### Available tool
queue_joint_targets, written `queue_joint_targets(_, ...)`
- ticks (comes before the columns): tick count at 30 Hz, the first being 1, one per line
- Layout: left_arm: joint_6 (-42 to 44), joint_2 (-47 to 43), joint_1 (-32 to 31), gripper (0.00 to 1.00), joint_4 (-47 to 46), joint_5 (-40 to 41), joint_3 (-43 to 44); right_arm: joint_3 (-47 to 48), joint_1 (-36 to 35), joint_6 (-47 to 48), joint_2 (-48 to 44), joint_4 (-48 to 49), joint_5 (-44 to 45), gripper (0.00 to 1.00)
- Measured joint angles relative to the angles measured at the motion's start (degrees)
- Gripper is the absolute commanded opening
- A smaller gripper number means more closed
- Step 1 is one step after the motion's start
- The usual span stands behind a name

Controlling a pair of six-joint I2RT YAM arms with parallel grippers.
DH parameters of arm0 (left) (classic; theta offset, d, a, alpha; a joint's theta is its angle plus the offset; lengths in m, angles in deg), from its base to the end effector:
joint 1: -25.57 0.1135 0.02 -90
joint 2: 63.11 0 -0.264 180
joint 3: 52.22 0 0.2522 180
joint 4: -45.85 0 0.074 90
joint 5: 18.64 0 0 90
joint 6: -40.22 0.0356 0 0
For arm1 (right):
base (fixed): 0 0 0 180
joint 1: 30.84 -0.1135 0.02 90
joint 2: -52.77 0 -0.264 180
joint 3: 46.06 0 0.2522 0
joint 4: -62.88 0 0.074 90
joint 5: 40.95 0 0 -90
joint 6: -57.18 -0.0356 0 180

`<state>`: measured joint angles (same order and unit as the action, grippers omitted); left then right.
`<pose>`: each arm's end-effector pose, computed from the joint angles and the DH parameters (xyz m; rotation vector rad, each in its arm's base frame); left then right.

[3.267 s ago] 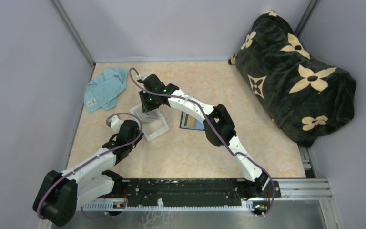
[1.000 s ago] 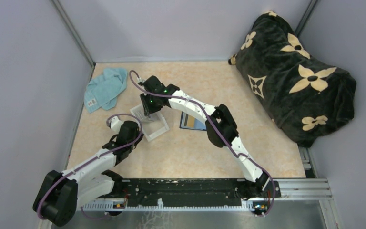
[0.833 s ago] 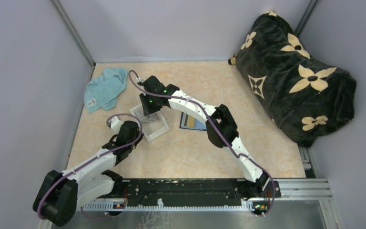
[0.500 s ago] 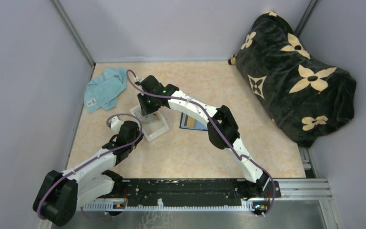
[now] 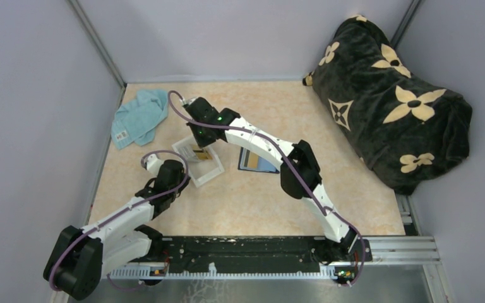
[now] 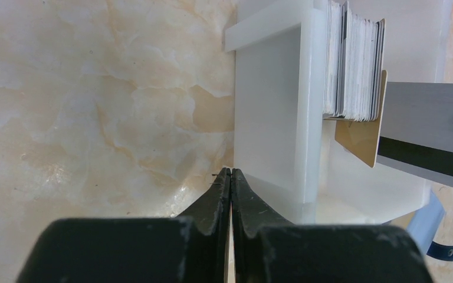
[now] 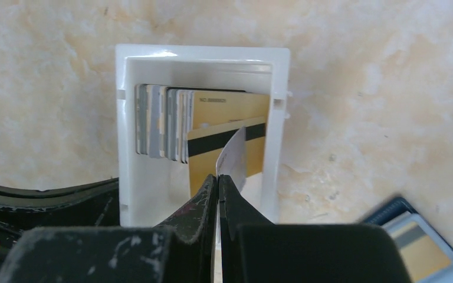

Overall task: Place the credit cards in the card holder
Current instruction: Pick up the credit card from the storage box.

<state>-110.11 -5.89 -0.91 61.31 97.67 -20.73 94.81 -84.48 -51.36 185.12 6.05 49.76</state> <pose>0.1717 -0.0679 0.1562 -0.8667 2.0440 -0.3134 0.3087 0.4186 0.2641 -0.7458 2.3777 0.5464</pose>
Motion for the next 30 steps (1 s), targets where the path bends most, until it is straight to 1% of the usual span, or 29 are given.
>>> queue_joint_targets(5,1.14,0.0,0.0,0.18,1.95,0.02,0.98,-1.64,-0.5,2.1,-2.69,-1.27,6.21,0.0)
queue_joint_targets(7,2.23,-0.02,0.0,0.25,2.75,0.09,2.05,-3.67,-0.66,2.91,-4.68,-1.2,8.31,0.0)
queue_joint_targets(11,4.42,-0.07,0.02,0.36,5.92,0.39,5.46,-8.13,-0.72,4.09,-9.31,-0.63,10.95,0.0)
queue_joint_targets(13,5.2,-0.68,0.02,0.42,7.91,0.63,7.58,-10.32,-0.72,4.57,-11.93,0.24,11.72,0.0)
queue_joint_targets(16,6.64,-3.13,0.0,0.57,10.64,0.55,9.51,-14.05,-0.72,5.07,-16.55,1.38,11.93,0.0)
queue_joint_targets(17,7.3,-4.28,0.0,0.6,11.41,0.42,10.05,-15.28,-0.72,5.11,-18.14,1.64,11.91,0.0)
queue_joint_targets(21,10.82,-8.15,0.0,0.67,14.32,-0.76,13.05,-20.9,-0.72,5.11,-25.42,2.69,11.52,0.0)
queue_joint_targets(25,14.29,-10.21,-0.02,0.74,16.81,-2.05,16.46,-27.45,-0.72,4.98,-33.14,4.37,9.81,0.0)
queue_joint_targets(30,18.27,-12.59,-0.07,0.78,16.65,-8.94,17.31,-37.81,-0.5,4.35,-42.71,5.7,5.55,0.0)
